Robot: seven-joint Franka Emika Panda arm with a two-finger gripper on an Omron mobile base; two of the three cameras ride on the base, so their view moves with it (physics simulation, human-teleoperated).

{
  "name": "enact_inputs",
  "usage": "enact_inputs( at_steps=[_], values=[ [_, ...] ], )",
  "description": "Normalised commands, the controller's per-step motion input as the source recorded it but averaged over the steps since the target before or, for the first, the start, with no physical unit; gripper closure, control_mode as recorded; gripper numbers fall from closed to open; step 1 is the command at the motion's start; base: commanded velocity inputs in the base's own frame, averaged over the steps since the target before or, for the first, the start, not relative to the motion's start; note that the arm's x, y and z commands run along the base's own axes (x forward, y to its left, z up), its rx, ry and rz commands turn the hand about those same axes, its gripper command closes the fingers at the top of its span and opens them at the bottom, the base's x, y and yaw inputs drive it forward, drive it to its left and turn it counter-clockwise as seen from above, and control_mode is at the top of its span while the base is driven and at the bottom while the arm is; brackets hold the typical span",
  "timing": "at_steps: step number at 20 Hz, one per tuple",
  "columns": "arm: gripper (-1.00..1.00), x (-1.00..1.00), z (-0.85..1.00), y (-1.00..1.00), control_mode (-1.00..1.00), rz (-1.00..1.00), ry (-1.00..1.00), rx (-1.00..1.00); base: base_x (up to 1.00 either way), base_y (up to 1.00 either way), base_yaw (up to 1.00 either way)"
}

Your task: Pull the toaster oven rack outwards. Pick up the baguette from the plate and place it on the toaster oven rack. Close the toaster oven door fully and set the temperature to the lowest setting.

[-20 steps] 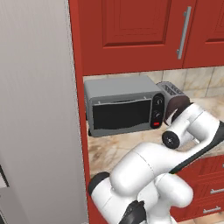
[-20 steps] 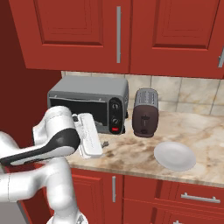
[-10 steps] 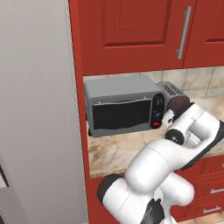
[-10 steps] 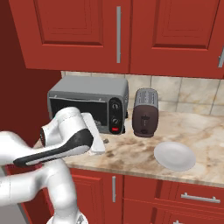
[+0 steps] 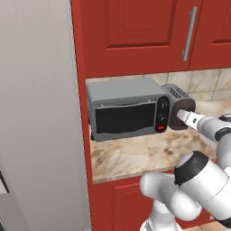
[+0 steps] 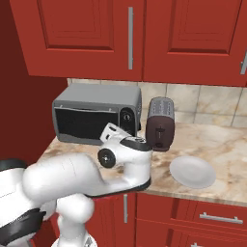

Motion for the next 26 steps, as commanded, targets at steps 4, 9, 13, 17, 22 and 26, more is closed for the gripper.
enact_inputs(
  at_steps=[4,9,13,17,22,26],
  values=[
    [-1.00,0.43,0.00,-0.11,-1.00,0.30,-0.14,-0.39,0.00,0.00,0.00],
    [-1.00,0.05,0.01,0.02,-1.00,0.08,-0.11,-0.53,0.00,0.00,0.00],
    [-1.00,0.00,0.12,0.12,-1.00,-0.05,-0.04,-0.47,0.00,0.00,0.00],
    [-1.00,0.00,0.61,0.34,-1.00,-0.04,0.00,-0.38,0.00,0.00,0.00],
    [-1.00,0.00,0.64,0.46,-1.00,-0.01,0.13,-0.39,0.00,0.00,0.00],
    [-1.00,0.00,0.22,0.33,-1.00,0.00,0.34,-0.20,0.00,0.00,0.00]
  ],
)
